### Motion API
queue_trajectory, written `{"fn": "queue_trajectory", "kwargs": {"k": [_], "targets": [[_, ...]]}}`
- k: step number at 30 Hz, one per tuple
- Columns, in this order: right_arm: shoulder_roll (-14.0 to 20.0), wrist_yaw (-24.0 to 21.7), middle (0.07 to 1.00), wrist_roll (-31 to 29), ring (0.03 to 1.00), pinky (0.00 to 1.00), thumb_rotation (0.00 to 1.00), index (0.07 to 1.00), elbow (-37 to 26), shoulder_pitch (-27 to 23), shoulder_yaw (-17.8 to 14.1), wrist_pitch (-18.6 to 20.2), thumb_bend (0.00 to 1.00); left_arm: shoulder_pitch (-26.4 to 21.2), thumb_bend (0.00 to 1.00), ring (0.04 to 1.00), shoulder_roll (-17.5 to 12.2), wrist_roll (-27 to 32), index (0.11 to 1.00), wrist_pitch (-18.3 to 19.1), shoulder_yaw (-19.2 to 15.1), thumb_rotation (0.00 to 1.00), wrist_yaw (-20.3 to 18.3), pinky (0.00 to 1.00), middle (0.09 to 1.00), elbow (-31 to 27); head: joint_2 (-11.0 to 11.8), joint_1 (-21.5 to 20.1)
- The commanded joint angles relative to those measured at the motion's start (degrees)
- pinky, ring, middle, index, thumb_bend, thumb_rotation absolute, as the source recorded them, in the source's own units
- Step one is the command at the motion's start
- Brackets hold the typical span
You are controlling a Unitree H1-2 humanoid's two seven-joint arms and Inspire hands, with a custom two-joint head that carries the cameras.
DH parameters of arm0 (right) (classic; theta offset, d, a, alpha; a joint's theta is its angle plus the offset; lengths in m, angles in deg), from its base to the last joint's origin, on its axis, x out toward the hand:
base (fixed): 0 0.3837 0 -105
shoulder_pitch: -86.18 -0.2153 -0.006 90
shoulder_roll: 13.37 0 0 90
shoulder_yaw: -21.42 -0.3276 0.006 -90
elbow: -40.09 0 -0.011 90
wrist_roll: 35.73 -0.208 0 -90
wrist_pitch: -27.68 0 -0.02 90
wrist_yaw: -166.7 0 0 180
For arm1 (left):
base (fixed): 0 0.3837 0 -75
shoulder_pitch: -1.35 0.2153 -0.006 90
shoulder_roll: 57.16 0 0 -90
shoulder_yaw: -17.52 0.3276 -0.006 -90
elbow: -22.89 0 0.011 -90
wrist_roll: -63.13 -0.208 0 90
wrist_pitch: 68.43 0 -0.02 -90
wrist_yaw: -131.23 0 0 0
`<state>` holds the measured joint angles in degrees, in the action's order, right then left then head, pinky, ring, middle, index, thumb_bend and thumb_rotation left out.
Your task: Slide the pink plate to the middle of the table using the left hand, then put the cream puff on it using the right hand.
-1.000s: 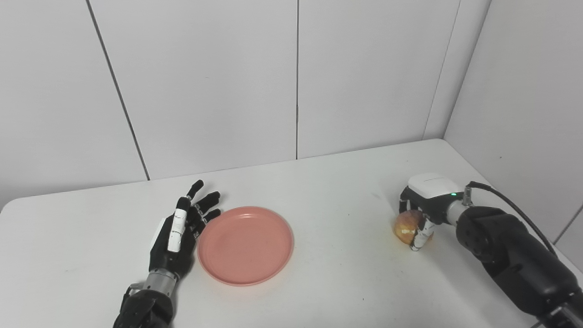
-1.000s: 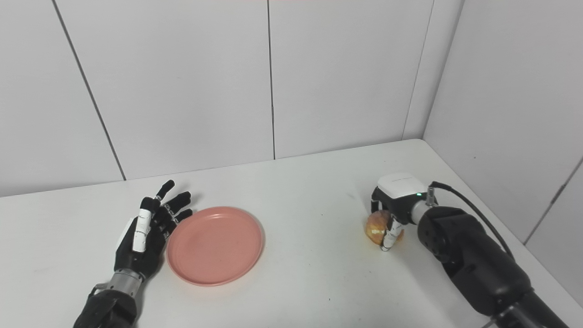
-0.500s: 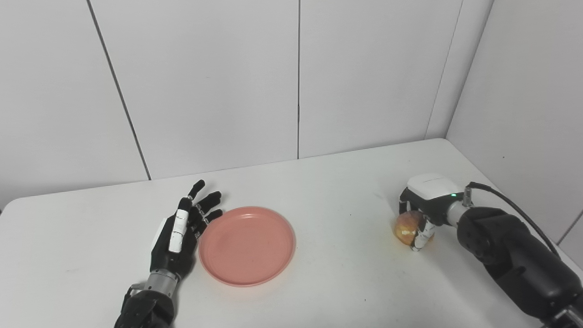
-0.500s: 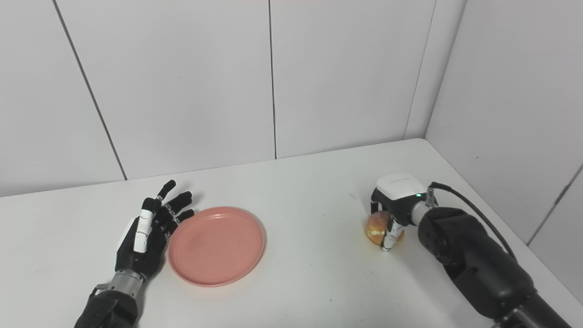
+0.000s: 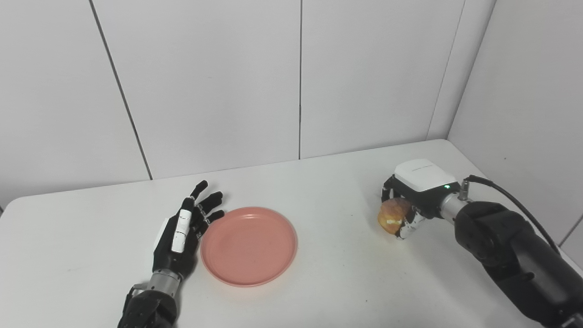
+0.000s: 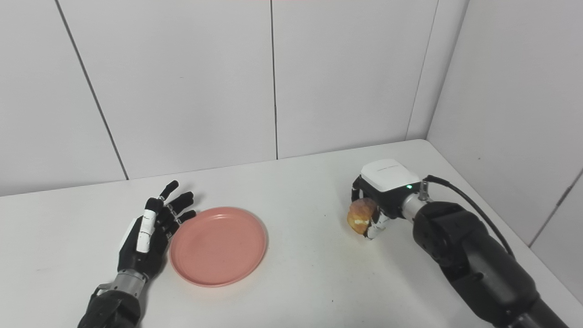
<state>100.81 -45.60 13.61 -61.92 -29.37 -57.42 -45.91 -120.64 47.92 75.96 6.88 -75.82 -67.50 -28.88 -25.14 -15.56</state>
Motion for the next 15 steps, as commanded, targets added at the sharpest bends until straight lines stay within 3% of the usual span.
{"fn": "queue_trajectory", "kwargs": {"k": [1, 6, 12, 13, 15], "targets": [[0.2, 1.8, 0.460, -0.7, 0.382, 0.25, 0.00, 0.527, -2.9, -1.3, -1.4, -1.1, 0.52, 5.9, 0.86, 0.857, 2.5, 0.0, 0.892, -0.1, 1.0, 0.84, 0.1, 0.80, 0.793, 3.0, -0.1, 0.5], [-0.7, 0.1, 0.480, 0.8, 0.403, 0.31, 0.00, 0.522, -5.6, -2.4, -0.2, -1.4, 0.52, 5.9, 0.89, 0.847, 3.5, -0.8, 0.884, 0.5, 1.0, 0.82, 1.4, 0.78, 0.778, 2.6, -0.4, 3.5], [-1.0, -0.4, 0.474, 0.0, 0.398, 0.32, 0.00, 0.529, -7.0, -3.4, 0.2, -2.4, 0.52, 6.0, 0.89, 0.838, 4.3, -1.4, 0.875, 0.4, 1.3, 0.81, 2.5, 0.77, 0.773, 2.6, -0.5, 5.4], [-1.3, -0.2, 0.474, -0.5, 0.398, 0.32, 0.00, 0.530, -6.9, -4.1, 0.5, -3.1, 0.52, 6.0, 0.89, 0.838, 4.6, -1.8, 0.875, 0.3, 1.5, 0.81, 2.8, 0.77, 0.773, 2.6, -0.8, 8.0], [-1.8, 0.0, 0.471, -1.2, 0.395, 0.29, 0.00, 0.524, -6.6, -5.1, 1.0, -4.3, 0.52, 6.1, 0.90, 0.830, 5.0, -2.2, 0.880, 0.2, 1.8, 0.81, 3.2, 0.77, 0.767, 2.5, -0.9, 8.9]]}}
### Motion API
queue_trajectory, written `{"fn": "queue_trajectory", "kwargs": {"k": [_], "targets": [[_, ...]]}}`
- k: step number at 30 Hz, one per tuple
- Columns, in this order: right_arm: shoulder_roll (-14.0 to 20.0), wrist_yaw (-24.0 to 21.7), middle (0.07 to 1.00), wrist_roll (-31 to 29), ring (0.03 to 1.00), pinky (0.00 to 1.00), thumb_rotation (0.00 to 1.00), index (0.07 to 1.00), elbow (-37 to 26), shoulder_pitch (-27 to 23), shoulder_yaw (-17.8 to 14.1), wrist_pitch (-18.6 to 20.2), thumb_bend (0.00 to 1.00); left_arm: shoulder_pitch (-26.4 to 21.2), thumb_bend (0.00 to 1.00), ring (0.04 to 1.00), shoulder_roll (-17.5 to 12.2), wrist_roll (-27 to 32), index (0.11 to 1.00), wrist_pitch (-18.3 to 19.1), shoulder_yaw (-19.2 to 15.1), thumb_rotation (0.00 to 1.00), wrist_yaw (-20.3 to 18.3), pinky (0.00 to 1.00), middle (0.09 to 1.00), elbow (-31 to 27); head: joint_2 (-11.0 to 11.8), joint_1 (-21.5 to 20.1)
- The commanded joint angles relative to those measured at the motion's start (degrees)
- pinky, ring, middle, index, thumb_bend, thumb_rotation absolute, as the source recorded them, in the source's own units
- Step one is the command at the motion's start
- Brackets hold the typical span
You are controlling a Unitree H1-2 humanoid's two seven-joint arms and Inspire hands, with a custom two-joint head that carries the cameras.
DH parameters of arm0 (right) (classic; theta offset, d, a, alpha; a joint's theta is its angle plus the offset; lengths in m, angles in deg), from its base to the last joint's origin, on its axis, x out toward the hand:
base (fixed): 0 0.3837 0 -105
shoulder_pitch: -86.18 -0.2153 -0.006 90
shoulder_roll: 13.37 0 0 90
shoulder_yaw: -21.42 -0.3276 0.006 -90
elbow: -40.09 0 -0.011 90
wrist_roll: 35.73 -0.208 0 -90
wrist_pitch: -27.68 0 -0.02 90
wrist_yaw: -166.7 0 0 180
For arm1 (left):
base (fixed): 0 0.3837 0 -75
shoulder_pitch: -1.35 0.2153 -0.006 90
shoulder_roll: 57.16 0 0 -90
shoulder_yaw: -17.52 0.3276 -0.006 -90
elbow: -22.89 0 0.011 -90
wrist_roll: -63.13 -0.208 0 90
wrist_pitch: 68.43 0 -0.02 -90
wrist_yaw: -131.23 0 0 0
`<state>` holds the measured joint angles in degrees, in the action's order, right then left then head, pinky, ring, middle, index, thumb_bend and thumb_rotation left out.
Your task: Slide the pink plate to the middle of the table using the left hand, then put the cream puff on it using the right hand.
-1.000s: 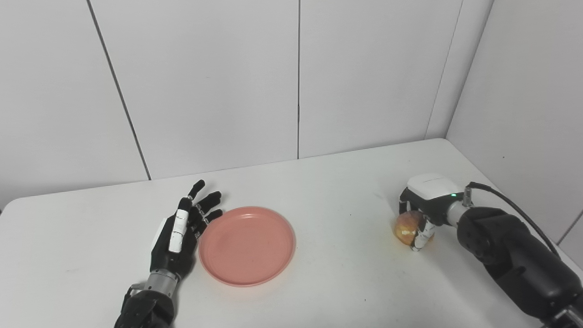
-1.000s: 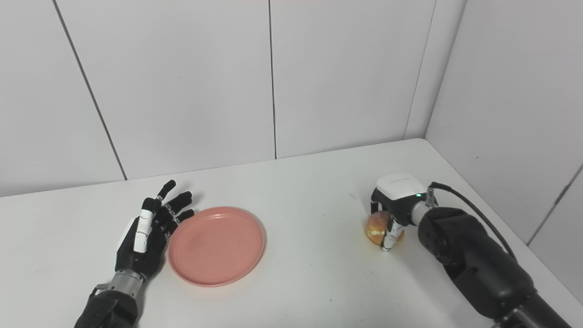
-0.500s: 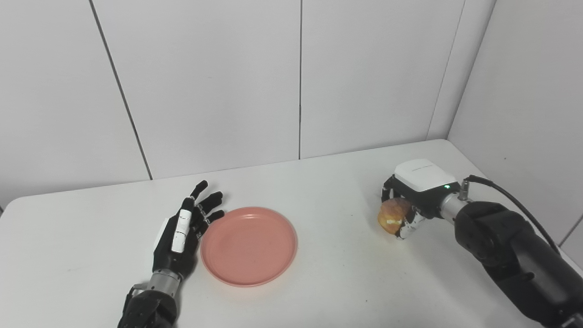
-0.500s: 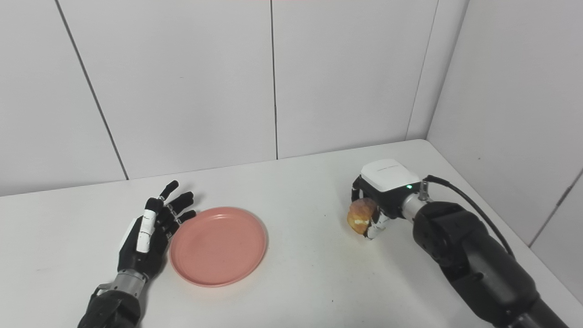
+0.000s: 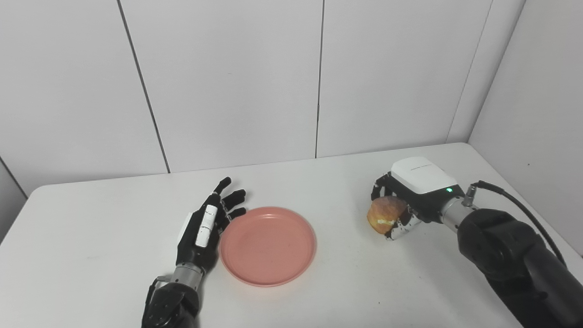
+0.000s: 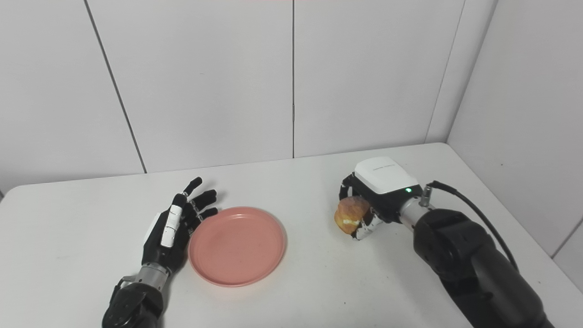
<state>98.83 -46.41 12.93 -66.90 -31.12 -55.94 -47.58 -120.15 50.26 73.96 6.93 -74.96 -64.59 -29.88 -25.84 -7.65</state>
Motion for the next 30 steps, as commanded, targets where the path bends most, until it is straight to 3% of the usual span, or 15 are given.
{"fn": "queue_trajectory", "kwargs": {"k": [1, 15, 24, 26, 28, 30], "targets": [[0.1, 0.9, 0.471, -0.8, 0.395, 0.28, 0.00, 0.524, -1.6, -3.7, -0.3, -3.1, 0.52, 5.6, 0.90, 0.830, 2.8, -0.3, 0.880, 0.1, 1.0, 0.81, 0.4, 0.77, 0.767, 3.4, -0.2, 1.0], [-6.9, -0.3, 0.448, -3.1, 0.365, 0.20, 0.00, 0.529, -0.7, -8.6, 2.0, -3.1, 0.51, 5.5, 0.90, 0.823, 4.2, -1.1, 0.886, 0.5, 2.3, 0.81, 1.9, 0.75, 0.789, 2.6, -0.4, 6.1], [-12.6, 0.0, 0.482, -3.2, 0.388, 0.26, 0.00, 0.522, 1.0, -10.4, 3.3, -2.2, 0.52, 5.0, 0.88, 0.842, 5.1, -1.4, 0.884, -0.5, 2.5, 0.81, 2.2, 0.76, 0.779, 3.9, -0.2, 7.4], [-13.5, 0.2, 0.500, -2.4, 0.434, 0.42, 0.00, 0.486, 1.6, -10.5, 3.8, -2.5, 0.52, 5.0, 0.88, 0.844, 5.1, -1.5, 0.883, -0.5, 2.6, 0.82, 2.4, 0.77, 0.776, 3.8, -0.2, 7.4], [-14.5, 0.6, 0.503, -2.3, 0.443, 0.45, 0.00, 0.479, 2.7, -10.7, 4.6, -3.3, 0.52, 5.1, 0.88, 0.844, 5.0, -1.6, 0.883, -0.4, 2.6, 0.82, 2.5, 0.77, 0.776, 3.6, -0.2, 7.4], [-15.6, 1.1, 0.467, -2.3, 0.383, 0.25, 0.00, 0.519, 4.0, -10.9, 5.5, -4.0, 0.52, 5.2, 0.90, 0.849, 4.8, -1.9, 0.881, -0.3, 2.7, 0.82, 2.6, 0.76, 0.786, 3.3, -0.2, 7.4]]}}
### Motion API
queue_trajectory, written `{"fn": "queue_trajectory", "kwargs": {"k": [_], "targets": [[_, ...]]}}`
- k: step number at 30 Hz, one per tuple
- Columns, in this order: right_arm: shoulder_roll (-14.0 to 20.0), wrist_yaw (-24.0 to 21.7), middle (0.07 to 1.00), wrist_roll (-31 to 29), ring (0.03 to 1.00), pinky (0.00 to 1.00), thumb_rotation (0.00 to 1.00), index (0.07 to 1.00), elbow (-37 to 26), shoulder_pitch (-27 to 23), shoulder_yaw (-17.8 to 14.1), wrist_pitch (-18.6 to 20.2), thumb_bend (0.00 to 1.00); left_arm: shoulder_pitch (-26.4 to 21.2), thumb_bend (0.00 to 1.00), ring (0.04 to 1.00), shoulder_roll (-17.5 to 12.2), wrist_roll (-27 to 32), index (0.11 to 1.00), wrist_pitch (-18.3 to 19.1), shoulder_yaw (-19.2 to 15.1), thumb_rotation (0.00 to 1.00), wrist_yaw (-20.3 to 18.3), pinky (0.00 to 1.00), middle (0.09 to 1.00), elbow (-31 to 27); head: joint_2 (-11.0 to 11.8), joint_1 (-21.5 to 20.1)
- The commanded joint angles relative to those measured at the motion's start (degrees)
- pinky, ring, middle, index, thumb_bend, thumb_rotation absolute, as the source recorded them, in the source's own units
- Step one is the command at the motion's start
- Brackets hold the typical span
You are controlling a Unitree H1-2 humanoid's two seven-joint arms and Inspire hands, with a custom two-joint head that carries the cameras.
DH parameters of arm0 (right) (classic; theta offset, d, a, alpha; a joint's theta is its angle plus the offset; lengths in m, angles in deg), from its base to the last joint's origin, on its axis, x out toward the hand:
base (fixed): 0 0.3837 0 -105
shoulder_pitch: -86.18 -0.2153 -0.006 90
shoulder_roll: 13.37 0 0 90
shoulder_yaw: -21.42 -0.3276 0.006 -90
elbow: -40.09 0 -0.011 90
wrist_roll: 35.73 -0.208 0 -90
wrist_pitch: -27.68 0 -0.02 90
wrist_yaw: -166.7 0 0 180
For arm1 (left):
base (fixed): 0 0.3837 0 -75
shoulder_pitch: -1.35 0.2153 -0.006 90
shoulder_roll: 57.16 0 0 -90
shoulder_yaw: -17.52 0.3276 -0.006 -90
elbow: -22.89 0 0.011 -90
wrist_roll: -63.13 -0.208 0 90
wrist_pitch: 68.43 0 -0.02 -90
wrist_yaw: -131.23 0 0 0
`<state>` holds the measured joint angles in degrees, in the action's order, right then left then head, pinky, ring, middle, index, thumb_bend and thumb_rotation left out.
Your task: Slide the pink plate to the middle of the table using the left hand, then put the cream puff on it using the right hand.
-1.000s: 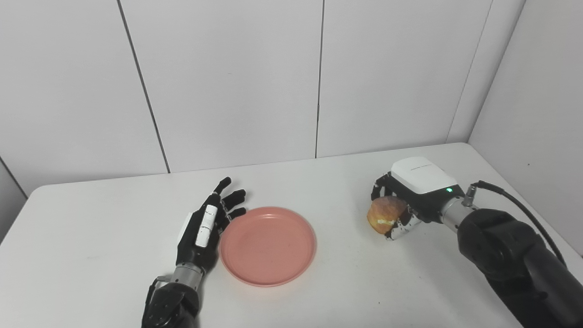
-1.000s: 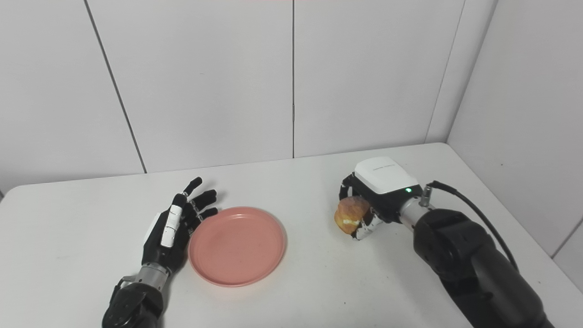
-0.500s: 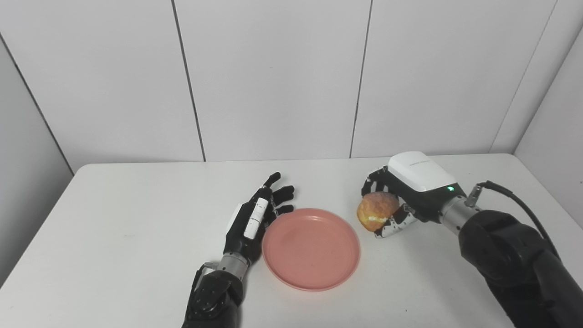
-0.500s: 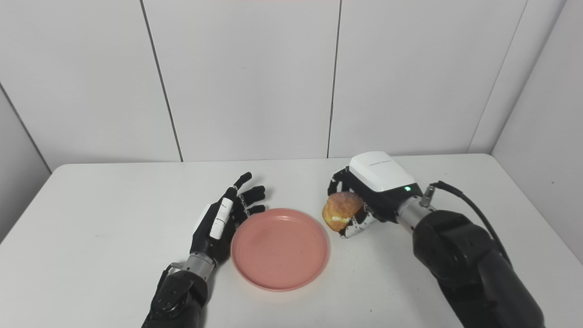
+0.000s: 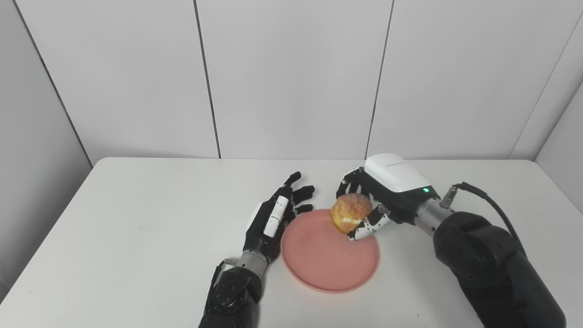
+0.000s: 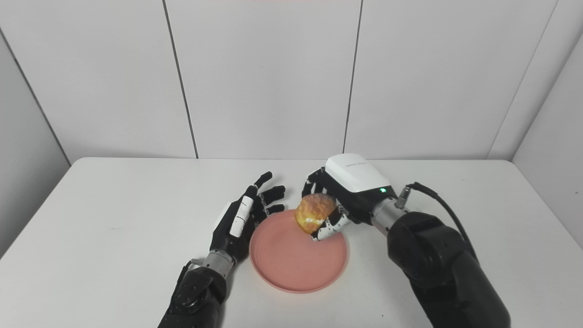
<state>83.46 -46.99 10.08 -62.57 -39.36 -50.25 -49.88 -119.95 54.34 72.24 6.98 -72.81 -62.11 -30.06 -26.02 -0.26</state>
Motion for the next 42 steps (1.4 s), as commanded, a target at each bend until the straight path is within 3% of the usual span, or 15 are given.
{"fn": "queue_trajectory", "kwargs": {"k": [1, 4, 13, 18, 30, 34, 42], "targets": [[-0.6, 1.9, 0.457, 0.6, 0.373, 0.21, 0.00, 0.523, 0.3, -2.8, 0.3, -1.8, 0.52, 5.0, 0.90, 0.852, 0.7, -0.2, 0.882, -0.3, 0.5, 0.82, 0.1, 0.76, 0.789, 3.4, 0.0, 0.1], [-1.3, 2.0, 0.445, 0.6, 0.364, 0.19, 0.00, 0.526, 1.4, -2.8, 0.8, -1.1, 0.51, 5.0, 0.90, 0.857, 0.7, -0.1, 0.884, -0.3, 0.3, 0.82, -0.2, 0.75, 0.792, 3.2, -0.1, 0.2], [-2.0, 1.0, 0.479, 1.1, 0.384, 0.25, 0.00, 0.528, 5.6, -3.2, 2.2, 0.0, 0.52, 5.3, 0.89, 0.860, 0.5, 0.3, 0.884, 0.4, 0.0, 0.80, -0.5, 0.77, 0.801, 2.7, -0.3, 0.1], [-2.2, 1.8, 0.448, 1.2, 0.364, 0.20, 0.00, 0.533, 9.2, -3.8, 2.9, -0.5, 0.51, 5.2, 0.89, 0.853, 0.4, 0.3, 0.885, 0.1, 0.0, 0.80, -0.7, 0.76, 0.799, 2.9, -0.5, 0.0], [-2.9, 3.4, 0.476, 0.9, 0.396, 0.27, 0.00, 0.524, 13.4, -3.7, 5.0, -1.9, 0.52, 5.0, 0.91, 0.840, 0.6, 0.1, 0.883, 0.5, 0.3, 0.80, -0.6, 0.75, 0.788, 2.6, -0.8, -0.2], [-3.0, 4.6, 0.499, 2.2, 0.409, 0.27, 0.00, 0.497, 15.2, -3.8, 7.4, -2.9, 0.52, 5.1, 0.91, 0.847, 0.6, 0.0, 0.884, 0.4, 0.3, 0.80, -0.6, 0.74, 0.787, 2.7, -0.9, -0.1], [-3.6, 6.6, 0.468, 2.0, 0.399, 0.23, 0.00, 0.506, 16.8, -3.4, 8.5, -4.4, 0.52, 5.4, 0.92, 0.847, 0.5, -0.2, 0.879, 0.7, 0.4, 0.80, -0.3, 0.75, 0.795, 2.3, -1.1, -0.3]]}}
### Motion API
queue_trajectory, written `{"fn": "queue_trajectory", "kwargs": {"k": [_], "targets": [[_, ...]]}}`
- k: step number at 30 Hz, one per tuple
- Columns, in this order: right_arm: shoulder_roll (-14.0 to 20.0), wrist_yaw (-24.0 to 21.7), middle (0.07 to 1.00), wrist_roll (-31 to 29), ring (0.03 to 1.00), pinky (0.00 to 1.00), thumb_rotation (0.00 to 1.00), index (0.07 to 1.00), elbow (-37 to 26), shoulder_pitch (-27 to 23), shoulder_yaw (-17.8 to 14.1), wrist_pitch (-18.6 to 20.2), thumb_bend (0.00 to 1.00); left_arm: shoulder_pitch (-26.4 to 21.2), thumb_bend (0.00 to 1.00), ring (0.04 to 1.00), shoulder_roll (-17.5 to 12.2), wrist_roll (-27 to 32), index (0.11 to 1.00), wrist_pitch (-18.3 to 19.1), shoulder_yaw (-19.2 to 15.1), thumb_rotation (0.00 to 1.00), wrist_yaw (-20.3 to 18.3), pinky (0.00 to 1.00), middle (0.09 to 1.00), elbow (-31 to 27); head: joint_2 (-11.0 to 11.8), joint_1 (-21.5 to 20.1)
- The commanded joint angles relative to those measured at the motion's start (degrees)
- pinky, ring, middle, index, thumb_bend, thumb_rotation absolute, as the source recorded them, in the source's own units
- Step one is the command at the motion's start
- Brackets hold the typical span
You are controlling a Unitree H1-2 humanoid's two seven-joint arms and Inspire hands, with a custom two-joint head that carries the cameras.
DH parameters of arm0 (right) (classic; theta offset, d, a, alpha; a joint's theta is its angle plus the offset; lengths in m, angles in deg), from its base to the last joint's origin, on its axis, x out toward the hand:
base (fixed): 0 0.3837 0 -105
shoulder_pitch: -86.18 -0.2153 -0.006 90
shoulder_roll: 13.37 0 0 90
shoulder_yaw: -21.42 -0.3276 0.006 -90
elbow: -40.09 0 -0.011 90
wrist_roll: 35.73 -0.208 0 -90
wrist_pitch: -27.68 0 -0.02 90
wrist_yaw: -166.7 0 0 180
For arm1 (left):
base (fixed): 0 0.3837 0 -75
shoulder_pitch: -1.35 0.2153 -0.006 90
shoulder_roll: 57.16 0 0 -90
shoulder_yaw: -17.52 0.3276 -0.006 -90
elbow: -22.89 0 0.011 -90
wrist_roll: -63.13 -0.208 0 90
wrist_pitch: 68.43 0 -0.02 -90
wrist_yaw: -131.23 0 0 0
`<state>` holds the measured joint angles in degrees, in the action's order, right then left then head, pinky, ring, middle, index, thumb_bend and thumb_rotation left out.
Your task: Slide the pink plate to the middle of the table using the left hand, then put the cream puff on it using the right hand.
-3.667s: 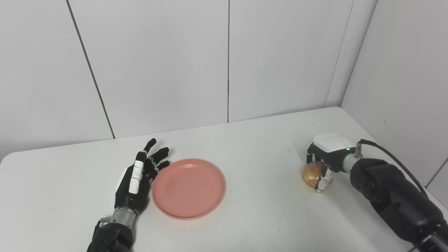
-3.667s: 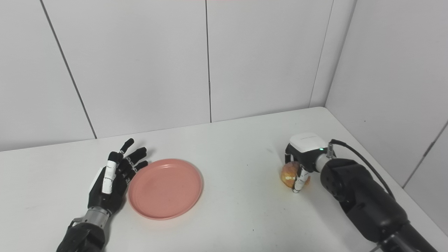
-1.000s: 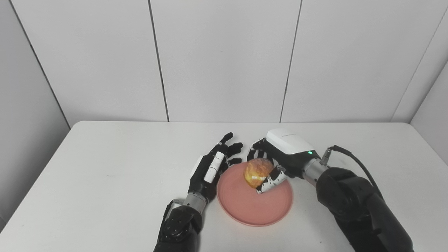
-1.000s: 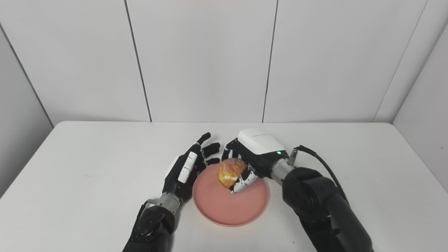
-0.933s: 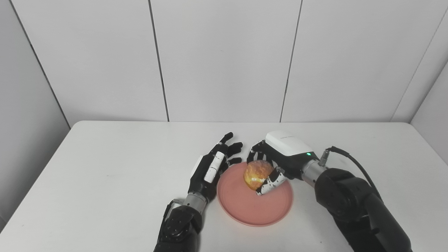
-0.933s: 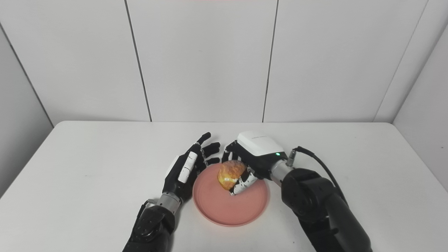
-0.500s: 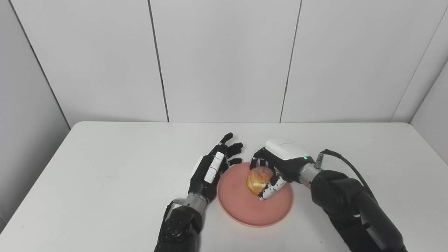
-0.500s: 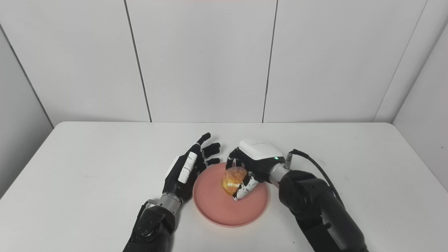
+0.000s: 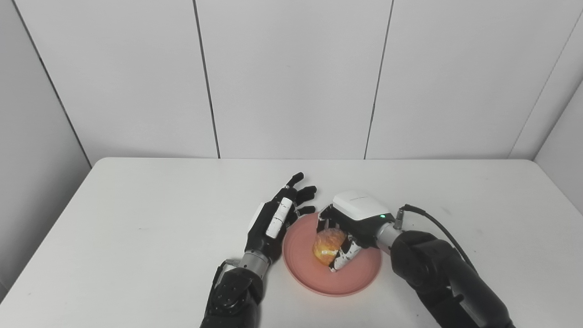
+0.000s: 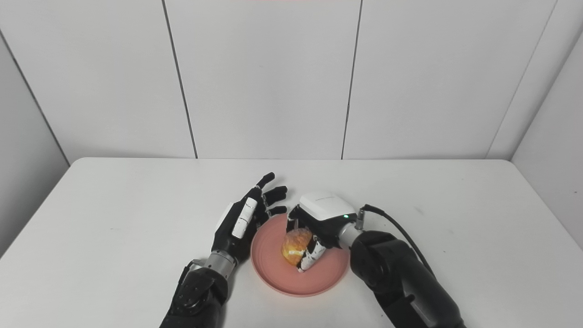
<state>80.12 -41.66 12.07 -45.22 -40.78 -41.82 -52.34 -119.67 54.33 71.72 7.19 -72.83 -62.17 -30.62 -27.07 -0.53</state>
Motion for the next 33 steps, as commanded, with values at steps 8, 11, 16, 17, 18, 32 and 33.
{"fn": "queue_trajectory", "kwargs": {"k": [8, 11, 16, 17, 18, 32, 33], "targets": [[-0.4, 0.0, 0.655, -0.2, 0.620, 0.51, 0.11, 0.489, -2.1, -1.6, -0.5, 0.1, 0.52, 5.1, 0.89, 0.847, 0.6, 0.5, 0.874, -0.5, 0.3, 0.80, -0.7, 0.74, 0.788, 3.9, 0.0, -0.2], [-0.2, -0.4, 0.747, 0.0, 0.704, 0.57, 0.27, 0.693, -3.1, -1.4, -0.8, 0.6, 0.96, 5.0, 0.87, 0.850, 0.5, 0.6, 0.880, -0.7, 0.4, 0.80, -1.0, 0.75, 0.792, 4.2, 0.0, -0.2], [0.2, -0.8, 0.807, 0.4, 0.764, 0.60, 0.40, 0.764, -3.6, -1.3, -1.0, 0.7, 1.00, 4.9, 0.87, 0.827, 0.2, 0.0, 0.875, -0.9, 0.6, 0.81, -0.7, 0.73, 0.792, 4.3, 0.0, -0.2], [0.2, -0.9, 0.811, 0.4, 0.770, 0.60, 0.40, 0.769, -3.6, -1.3, -1.0, 0.7, 1.00, 5.0, 0.87, 0.826, 0.2, 0.1, 0.874, -0.9, 0.6, 0.80, -0.7, 0.73, 0.792, 4.3, 0.0, -0.2], [0.4, -1.0, 0.812, 0.3, 0.774, 0.60, 0.40, 0.772, -3.8, -1.3, -1.1, 0.6, 1.00, 5.0, 0.87, 0.828, 0.3, 0.2, 0.875, -0.7, 0.6, 0.80, -0.7, 0.73, 0.792, 4.1, 0.0, -0.3], [1.8, 1.6, 0.770, -1.1, 0.727, 0.57, 0.49, 0.742, -9.6, 2.5, -4.4, -1.3, 0.93, 5.3, 0.90, 0.847, 0.7, 1.1, 0.877, -0.7, -0.2, 0.78, -0.5, 0.75, 0.785, 3.1, -0.1, -0.2], [1.8, 1.8, 0.769, -1.1, 0.726, 0.57, 0.50, 0.742, -9.8, 2.7, -4.5, -1.3, 0.93, 5.3, 0.90, 0.847, 0.7, 1.1, 0.876, -0.7, -0.2, 0.78, -0.5, 0.75, 0.785, 3.0, -0.1, -0.2]]}}
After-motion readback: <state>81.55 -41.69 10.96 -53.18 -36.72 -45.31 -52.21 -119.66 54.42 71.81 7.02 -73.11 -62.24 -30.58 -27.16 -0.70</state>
